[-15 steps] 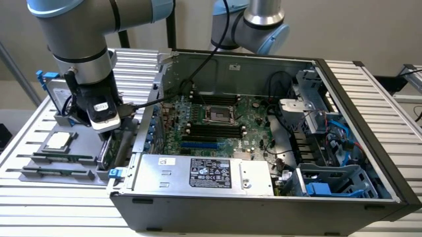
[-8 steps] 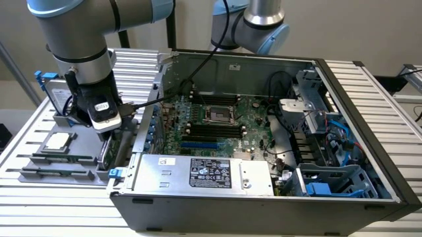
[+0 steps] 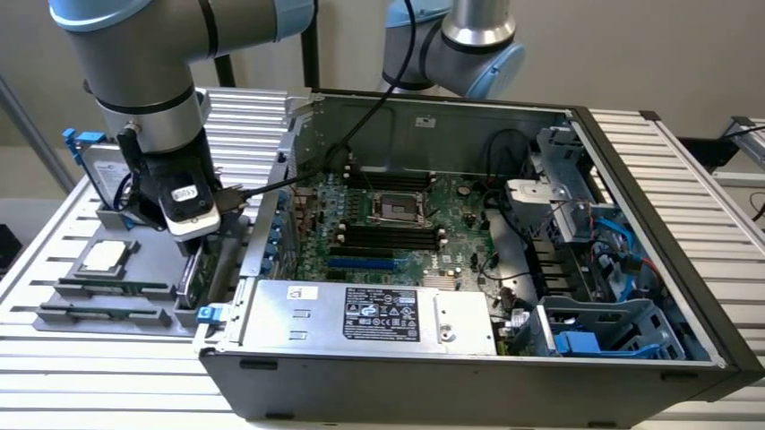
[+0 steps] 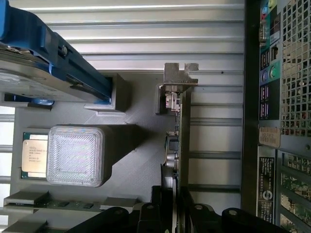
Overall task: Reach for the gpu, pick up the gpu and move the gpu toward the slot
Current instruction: 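Pick up the gpu and move the gpu toward the slot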
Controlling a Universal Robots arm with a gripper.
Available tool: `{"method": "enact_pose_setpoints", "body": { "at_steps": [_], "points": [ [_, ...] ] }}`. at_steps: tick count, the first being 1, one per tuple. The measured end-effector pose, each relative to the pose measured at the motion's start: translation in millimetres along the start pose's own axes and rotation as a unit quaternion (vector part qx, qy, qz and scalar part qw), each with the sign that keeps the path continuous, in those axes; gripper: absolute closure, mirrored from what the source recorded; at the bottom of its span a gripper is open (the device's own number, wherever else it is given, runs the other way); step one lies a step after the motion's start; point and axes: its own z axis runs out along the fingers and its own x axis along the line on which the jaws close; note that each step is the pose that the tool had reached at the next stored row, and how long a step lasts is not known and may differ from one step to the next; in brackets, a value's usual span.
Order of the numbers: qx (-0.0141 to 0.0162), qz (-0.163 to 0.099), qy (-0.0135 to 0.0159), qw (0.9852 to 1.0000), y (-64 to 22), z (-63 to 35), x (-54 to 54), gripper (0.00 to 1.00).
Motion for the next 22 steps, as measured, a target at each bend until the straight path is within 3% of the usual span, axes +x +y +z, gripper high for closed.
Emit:
{"method": "enact_pose_setpoints", "body": {
  "at_steps": [14,18,22],
  "points": [
    [0.0001,0.000,0.0001,1.0000,0.5,-16.8,1.0,0.74],
    [0.0000,0.000,0.0000,1.0000,0.7,-27.7,1.6,0.74],
    [0.0000,0.000,0.0000,1.0000,1.2,-44.8,2.5,0.74]
  ]
}}
